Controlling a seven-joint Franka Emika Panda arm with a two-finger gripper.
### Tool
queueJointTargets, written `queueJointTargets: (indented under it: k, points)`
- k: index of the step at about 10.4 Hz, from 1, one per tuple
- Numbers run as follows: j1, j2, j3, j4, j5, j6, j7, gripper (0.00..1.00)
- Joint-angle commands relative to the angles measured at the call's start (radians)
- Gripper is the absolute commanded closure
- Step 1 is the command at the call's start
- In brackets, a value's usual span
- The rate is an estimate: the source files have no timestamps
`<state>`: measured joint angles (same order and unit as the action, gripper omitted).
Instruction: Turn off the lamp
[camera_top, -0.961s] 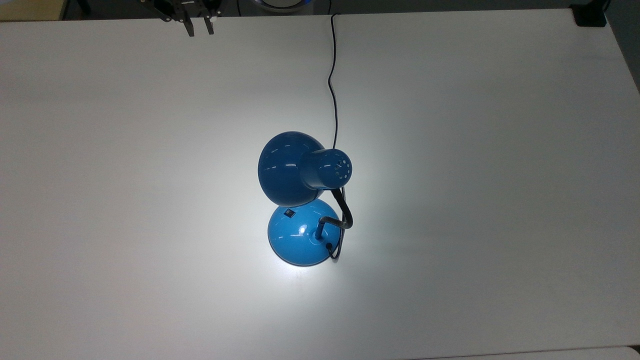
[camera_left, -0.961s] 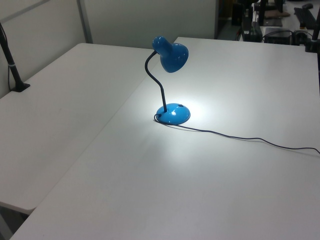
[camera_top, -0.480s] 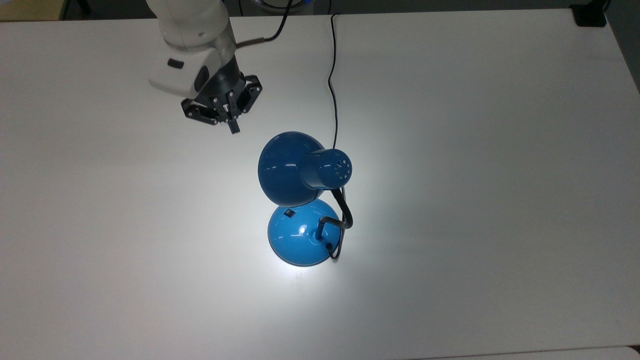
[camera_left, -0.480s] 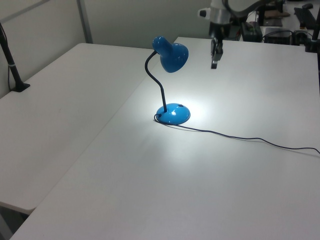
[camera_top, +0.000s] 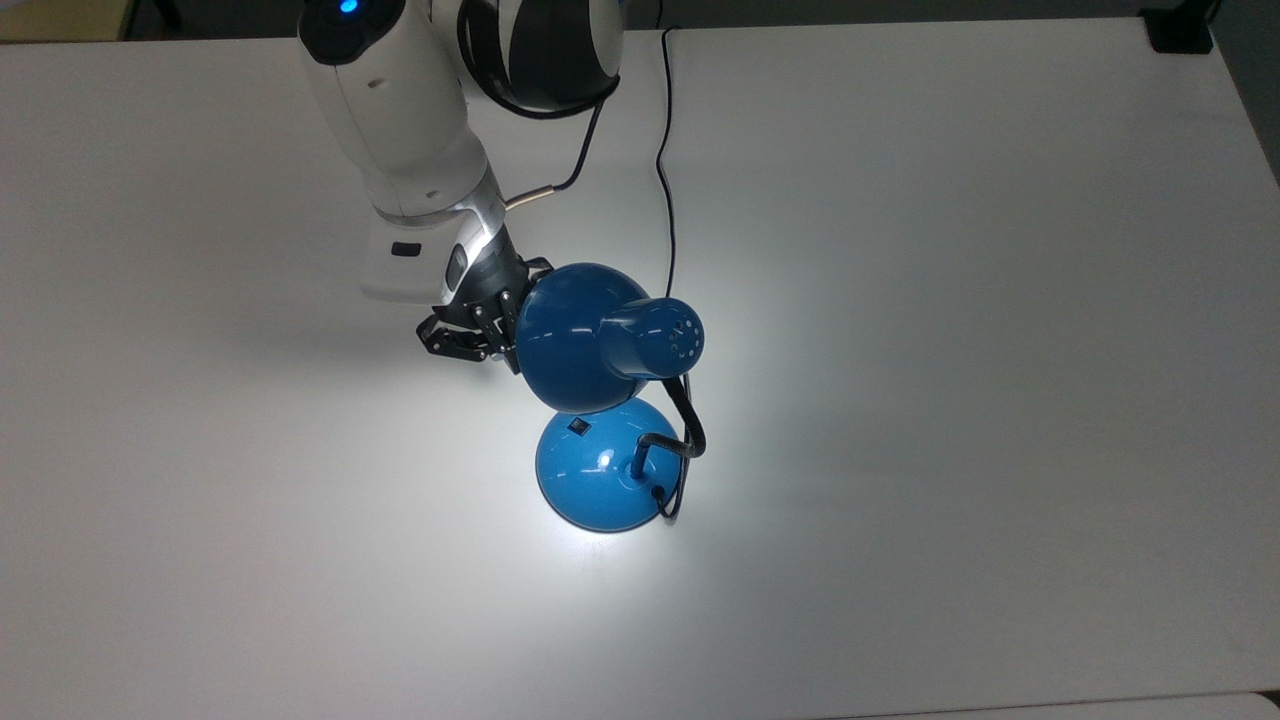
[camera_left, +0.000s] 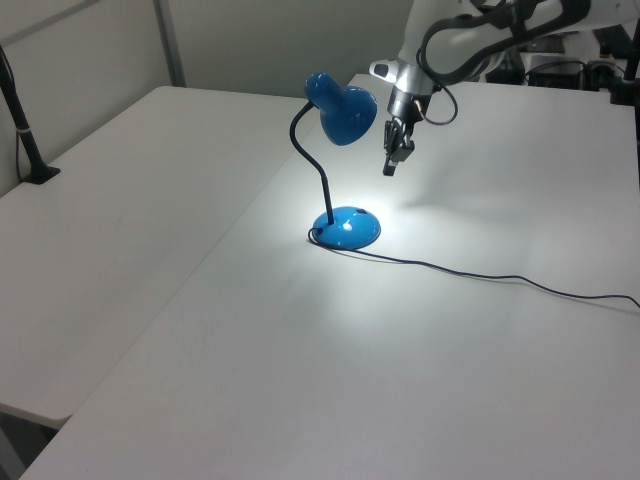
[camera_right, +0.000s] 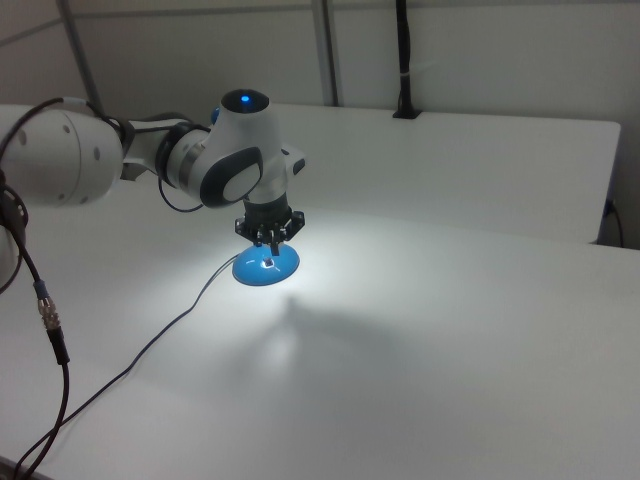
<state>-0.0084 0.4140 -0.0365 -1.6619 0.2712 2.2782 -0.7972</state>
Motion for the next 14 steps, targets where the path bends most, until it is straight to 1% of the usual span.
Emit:
queueJointTargets:
  k: [1, 3, 4, 7, 8, 10, 11, 12, 13, 14]
  points:
    - [0.004, 0.058, 0.033, 0.001, 0.029, 0.087, -0.08, 1.0]
    - [0.005, 0.083, 0.049, 0.004, 0.028, 0.121, -0.092, 1.0]
    - [0.004, 0.103, 0.07, 0.005, 0.022, 0.159, -0.094, 1.0]
    - [0.005, 0.14, 0.076, 0.019, 0.02, 0.193, -0.102, 1.0]
    - [0.018, 0.141, 0.078, 0.019, 0.019, 0.193, -0.102, 1.0]
    - [0.019, 0.149, 0.078, 0.017, -0.009, 0.193, -0.115, 1.0]
    - [0.019, 0.135, 0.078, 0.008, -0.01, 0.19, -0.099, 1.0]
    - [0.007, 0.068, 0.078, -0.027, -0.004, 0.152, -0.029, 1.0]
    - [0.002, 0.001, 0.067, -0.057, -0.015, 0.076, 0.043, 1.0]
    - [-0.024, -0.085, 0.047, -0.055, -0.047, -0.104, 0.114, 1.0]
